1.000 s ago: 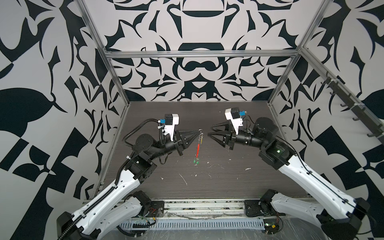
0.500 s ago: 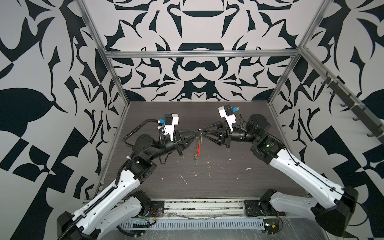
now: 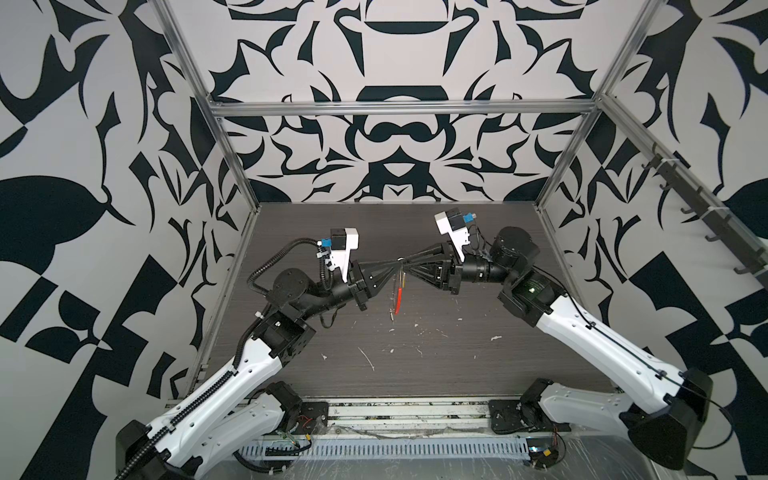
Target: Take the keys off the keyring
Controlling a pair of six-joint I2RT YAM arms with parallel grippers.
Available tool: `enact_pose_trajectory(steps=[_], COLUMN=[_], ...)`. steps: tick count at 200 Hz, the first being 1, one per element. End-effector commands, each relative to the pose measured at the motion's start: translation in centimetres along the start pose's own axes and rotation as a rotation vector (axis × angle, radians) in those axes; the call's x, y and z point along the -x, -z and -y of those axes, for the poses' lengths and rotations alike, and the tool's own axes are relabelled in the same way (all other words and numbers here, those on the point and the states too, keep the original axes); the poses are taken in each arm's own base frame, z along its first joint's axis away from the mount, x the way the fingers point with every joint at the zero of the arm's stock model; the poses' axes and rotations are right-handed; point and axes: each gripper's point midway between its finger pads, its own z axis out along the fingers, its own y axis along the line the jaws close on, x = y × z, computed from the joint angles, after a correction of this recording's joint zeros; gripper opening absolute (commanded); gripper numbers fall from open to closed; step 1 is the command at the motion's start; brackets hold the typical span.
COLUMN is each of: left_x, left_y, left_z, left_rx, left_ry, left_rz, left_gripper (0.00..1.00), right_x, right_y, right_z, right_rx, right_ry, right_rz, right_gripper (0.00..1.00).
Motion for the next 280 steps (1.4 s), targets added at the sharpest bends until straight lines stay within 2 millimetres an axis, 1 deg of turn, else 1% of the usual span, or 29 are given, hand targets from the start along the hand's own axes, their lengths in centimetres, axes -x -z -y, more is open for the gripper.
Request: enact_pose_trajectory(steps=[1, 14, 72, 97, 130, 151, 157, 164, 177, 195, 215, 229, 247, 280], left_x=[1.0, 1.0, 1.1, 1.0, 1.0, 0.7, 0.5, 0.2, -0.5, -1.6, -2.8, -3.4, -3.9, -3.8], left_y=[0.1, 0.1, 0.1, 0.0, 0.1, 0.5, 0.7, 0.8, 1.1, 1.0, 0.7, 0.6, 0.6, 0.5], left_z=[0.6, 0.6, 0.7, 0.7, 0.9, 0.9, 0.9, 0.8, 0.8, 1.1, 1.1, 0.8, 0.6, 0.6], left_rx=[-0.020, -0.020, -0.023, -0.026, -0.016, 0.011, 0.023, 0.041, 0.063, 0.057, 0.055, 0.067, 0.079, 0.083], left_ry=[-0.022, -0.023, -0.024, -0.017, -0.002, -0.010, -0.011, -0.012, -0.015, -0.007, 0.027, 0.045, 0.051, 0.028], left_rz=[0.042, 0.044, 0.046, 0.040, 0.014, -0.023, -0.040, -0.069, -0.136, -0.248, -0.364, -0.430, -0.483, -0.519], left_gripper=[0.00, 0.00, 0.00, 0.00, 0.00, 0.31, 0.37, 0.40, 0.39, 0.33, 0.33, 0.33, 0.32, 0.32], right_x=[1.5, 1.2, 0.8, 0.9, 0.8, 0.0, -0.4, -0.8, -1.4, -2.2, -2.7, -2.6, -2.6, -2.6], right_y=[0.2, 0.2, 0.1, 0.1, 0.3, 0.5, 0.6, 0.8, 1.2, 1.7, 2.0, 2.1, 2.2, 2.3], right_z=[-1.2, -1.0, -0.5, -0.4, -0.4, -0.1, 0.0, 0.0, -0.1, 0.0, 0.1, -0.1, -0.1, 0.0], right_rx=[0.034, 0.031, 0.018, 0.015, -0.005, -0.041, -0.055, -0.070, -0.092, -0.125, -0.141, -0.149, -0.154, -0.166], right_ry=[0.047, 0.042, 0.028, 0.026, 0.025, 0.011, 0.007, 0.007, 0.004, -0.001, -0.006, -0.002, -0.001, -0.006], right_rz=[0.038, 0.035, 0.034, 0.036, 0.018, -0.037, -0.059, -0.087, -0.136, -0.189, -0.226, -0.240, -0.249, -0.249], right_gripper=[0.27, 0.27, 0.13, 0.00, 0.00, 0.00, 0.00, 0.00, 0.00, 0.00, 0.00, 0.00, 0.00, 0.00])
